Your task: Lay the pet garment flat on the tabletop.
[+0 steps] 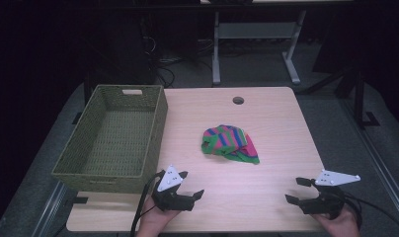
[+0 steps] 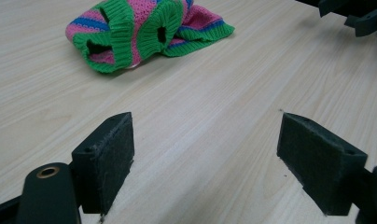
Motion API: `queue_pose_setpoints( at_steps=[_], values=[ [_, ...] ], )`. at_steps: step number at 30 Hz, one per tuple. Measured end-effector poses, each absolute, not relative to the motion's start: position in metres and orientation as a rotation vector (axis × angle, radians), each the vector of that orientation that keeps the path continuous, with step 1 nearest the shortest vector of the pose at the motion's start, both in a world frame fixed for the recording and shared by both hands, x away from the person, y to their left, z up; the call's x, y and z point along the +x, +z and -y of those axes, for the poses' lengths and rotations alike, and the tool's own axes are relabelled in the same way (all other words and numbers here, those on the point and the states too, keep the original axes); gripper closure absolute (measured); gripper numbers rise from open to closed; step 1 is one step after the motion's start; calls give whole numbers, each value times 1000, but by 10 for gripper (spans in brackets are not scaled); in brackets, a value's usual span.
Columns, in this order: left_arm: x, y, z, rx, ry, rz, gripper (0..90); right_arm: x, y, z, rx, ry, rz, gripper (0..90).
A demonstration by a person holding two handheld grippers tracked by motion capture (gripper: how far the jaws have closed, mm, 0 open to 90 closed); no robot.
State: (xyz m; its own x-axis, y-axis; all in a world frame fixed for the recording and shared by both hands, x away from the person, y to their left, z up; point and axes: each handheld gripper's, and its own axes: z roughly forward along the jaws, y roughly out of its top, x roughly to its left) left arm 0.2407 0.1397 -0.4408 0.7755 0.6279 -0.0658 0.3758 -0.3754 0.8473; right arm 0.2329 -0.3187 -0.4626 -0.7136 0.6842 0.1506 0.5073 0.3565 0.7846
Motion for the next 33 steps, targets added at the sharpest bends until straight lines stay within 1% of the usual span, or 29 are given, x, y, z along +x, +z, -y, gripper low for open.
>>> queue_pose_setpoints(
  at_steps=[6,16,24,33],
  values=[
    [242,-443,-140,2002,310,-757,184,235,-460,315,1070,1299,-2419,189],
    [241,-443,-142,1996,322,-764,184,247,-445,305,1034,1322,-2436,189],
    [243,-444,-143,1994,319,-769,184,268,-428,290,1010,1303,-2503,191],
    [243,-442,-146,1978,329,-773,185,300,-411,266,980,1248,-2621,203]
  ],
)
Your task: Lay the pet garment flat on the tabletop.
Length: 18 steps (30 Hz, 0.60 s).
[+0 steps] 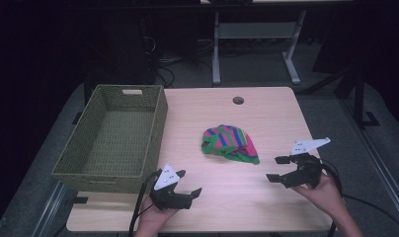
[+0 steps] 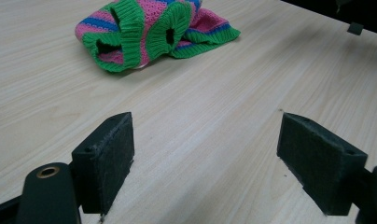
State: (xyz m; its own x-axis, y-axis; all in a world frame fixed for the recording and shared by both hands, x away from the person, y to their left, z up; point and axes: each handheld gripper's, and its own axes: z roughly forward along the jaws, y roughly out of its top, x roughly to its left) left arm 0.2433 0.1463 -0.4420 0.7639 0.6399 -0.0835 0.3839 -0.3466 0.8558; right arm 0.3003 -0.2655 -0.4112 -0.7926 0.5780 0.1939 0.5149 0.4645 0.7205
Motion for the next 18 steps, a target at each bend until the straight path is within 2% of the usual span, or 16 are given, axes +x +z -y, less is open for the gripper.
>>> queue_pose_setpoints(
  at_steps=[18],
  values=[
    [245,-443,-146,1989,328,-765,185,348,-396,239,968,1165,-2716,202]
  ],
)
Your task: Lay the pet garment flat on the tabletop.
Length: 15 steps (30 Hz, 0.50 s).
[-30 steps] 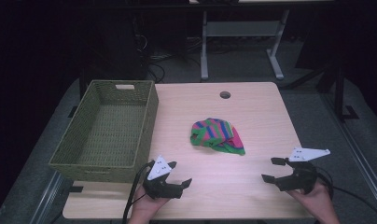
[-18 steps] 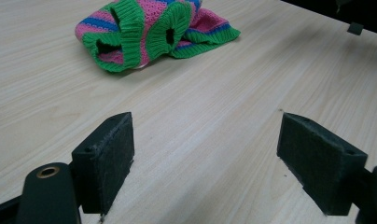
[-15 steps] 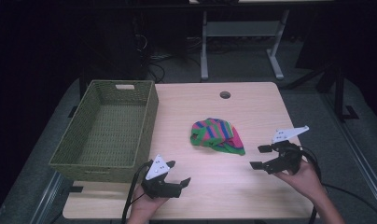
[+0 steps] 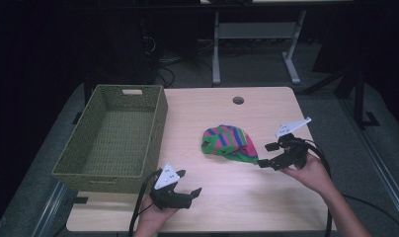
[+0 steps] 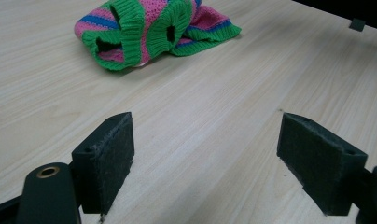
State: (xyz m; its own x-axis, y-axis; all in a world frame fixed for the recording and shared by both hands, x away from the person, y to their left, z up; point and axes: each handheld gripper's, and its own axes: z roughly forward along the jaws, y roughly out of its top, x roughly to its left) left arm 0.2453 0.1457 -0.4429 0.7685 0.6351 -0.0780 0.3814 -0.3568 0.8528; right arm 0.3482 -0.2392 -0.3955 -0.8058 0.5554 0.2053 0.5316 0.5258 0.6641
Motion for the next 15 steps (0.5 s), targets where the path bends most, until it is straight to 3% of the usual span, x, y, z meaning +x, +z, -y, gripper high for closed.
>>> queue_pose_setpoints(
  at_steps=[15],
  values=[
    [248,-443,-150,1978,323,-774,184,385,-383,210,951,1129,-2757,212]
  ],
)
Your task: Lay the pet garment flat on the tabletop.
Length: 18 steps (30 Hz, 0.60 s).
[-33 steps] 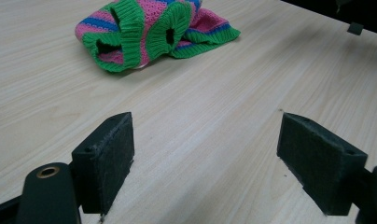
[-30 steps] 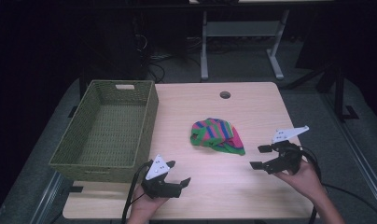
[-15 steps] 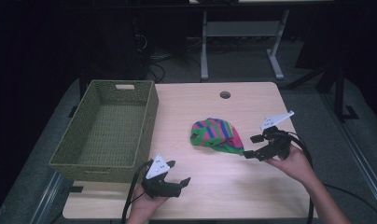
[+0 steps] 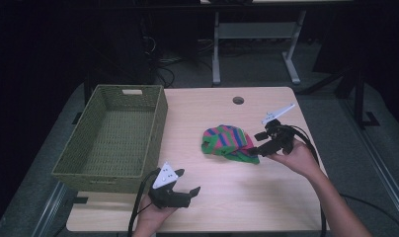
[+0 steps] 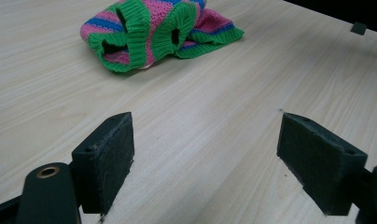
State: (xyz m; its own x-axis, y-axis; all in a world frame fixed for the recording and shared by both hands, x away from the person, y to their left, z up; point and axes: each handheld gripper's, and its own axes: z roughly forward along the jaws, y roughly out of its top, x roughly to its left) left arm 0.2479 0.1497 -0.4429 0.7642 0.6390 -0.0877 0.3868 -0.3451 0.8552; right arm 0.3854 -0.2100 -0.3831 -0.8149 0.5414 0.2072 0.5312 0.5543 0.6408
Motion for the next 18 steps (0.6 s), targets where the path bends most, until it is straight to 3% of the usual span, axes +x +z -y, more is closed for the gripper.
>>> queue_pose_setpoints(
  at_steps=[18],
  values=[
    [249,-442,-154,1979,332,-772,185,425,-381,174,947,1006,-2811,224]
  ],
)
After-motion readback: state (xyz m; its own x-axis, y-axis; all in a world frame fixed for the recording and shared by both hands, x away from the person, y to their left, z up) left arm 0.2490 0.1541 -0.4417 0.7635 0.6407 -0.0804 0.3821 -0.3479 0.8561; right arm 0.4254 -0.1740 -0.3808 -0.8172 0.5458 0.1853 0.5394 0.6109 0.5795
